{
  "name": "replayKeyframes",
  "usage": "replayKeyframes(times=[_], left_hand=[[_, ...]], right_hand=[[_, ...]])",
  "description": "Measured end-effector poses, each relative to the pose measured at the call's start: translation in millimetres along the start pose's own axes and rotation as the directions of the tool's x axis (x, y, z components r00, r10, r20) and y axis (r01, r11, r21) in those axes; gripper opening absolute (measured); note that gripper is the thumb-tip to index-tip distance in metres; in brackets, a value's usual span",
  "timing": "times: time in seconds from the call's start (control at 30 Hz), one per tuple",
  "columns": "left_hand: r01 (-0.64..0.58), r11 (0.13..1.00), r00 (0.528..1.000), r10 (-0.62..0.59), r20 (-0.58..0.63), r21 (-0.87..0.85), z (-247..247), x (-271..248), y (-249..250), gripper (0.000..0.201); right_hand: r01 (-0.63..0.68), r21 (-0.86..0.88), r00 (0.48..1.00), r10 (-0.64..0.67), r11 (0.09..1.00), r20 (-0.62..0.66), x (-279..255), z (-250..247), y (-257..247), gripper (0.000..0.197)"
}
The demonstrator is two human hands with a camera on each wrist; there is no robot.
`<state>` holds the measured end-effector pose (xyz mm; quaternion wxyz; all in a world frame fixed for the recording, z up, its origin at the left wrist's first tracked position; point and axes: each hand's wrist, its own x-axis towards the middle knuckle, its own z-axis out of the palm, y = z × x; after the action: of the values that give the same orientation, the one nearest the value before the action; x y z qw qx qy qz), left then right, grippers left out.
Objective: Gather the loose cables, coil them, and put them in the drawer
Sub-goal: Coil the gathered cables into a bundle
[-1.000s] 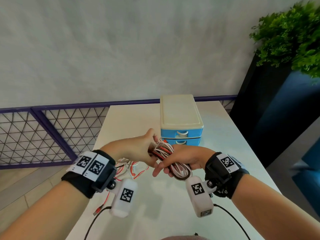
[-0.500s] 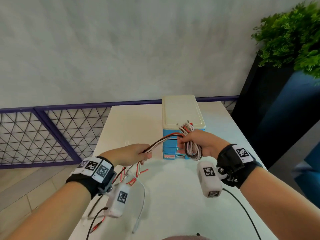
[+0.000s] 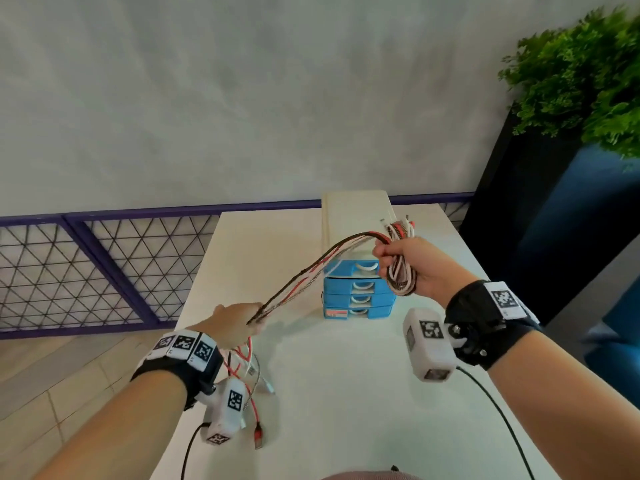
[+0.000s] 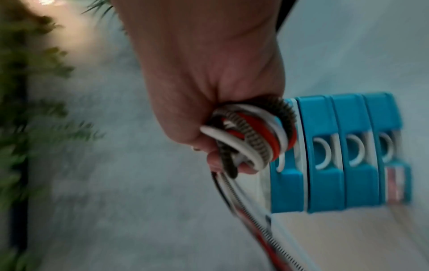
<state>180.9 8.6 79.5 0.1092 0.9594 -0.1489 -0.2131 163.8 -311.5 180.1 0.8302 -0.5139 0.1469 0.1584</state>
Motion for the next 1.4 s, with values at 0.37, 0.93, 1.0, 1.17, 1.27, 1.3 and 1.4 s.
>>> replayKeyframes(times=[0.37,0.93,1.0,1.17,1.27,1.3,1.4], left_hand=[[-0.274,0.696,0.956,0.272,-0.11,-0.664,-64,-12,93,0.087],[0.075,0.274,0.906,0.383,0.18,-0.959,-44,-33,102,0.029],[-0.026,0.386,0.949,0.299,0.099,-0.922,-42,-36,114,0.029],[-0.185,0.578,0.972,0.226,-0.062,-0.795,-40,-46,147,0.026],[-0.222,0.691,0.972,0.214,-0.099,-0.688,-40,-48,164,0.025],[-0.22,0.74,0.973,0.213,-0.09,-0.636,-41,-49,169,0.024],[-0.193,0.891,0.981,0.186,-0.056,-0.412,-49,-52,184,0.027]], right_hand=[[0.014,-0.624,0.928,0.222,0.781,0.299,-24,36,10,0.011],[0.113,-0.615,0.993,-0.104,0.78,0.05,2,19,26,0.007],[0.138,-0.622,0.99,-0.115,0.771,0.077,2,20,29,0.016],[0.169,-0.511,0.985,-0.138,0.843,0.099,1,26,39,0.038],[0.098,-0.461,0.995,-0.082,0.882,0.056,2,29,47,0.062],[0.077,-0.415,0.997,-0.062,0.907,0.049,1,30,50,0.064],[0.042,-0.274,0.998,-0.029,0.961,0.054,-4,34,54,0.065]])
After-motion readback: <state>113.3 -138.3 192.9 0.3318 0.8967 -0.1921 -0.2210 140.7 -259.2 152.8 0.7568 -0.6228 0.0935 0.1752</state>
